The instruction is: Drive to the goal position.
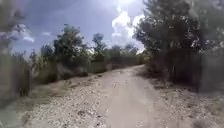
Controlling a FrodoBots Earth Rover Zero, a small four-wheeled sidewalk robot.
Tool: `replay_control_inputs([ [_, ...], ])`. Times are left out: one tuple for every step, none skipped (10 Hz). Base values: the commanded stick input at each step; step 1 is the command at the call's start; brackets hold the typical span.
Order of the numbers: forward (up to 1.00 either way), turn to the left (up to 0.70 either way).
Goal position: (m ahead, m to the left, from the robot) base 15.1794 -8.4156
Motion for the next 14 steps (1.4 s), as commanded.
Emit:
replay_control_inputs([
  [0.70,0.00],
  [0.70,0.00],
  [0.70,0.00],
  [0.70,0.00],
  [0.70,0.00],
  [0.70,-0.27],
  [0.70,-0.17],
  [0.70,0.00],
  [0.70,0.00],
  [0.70,0.00],
  [0.70,0.00],
  [0.70,0.00],
  [0.70,0.00],
  [0.70,0.00],
])
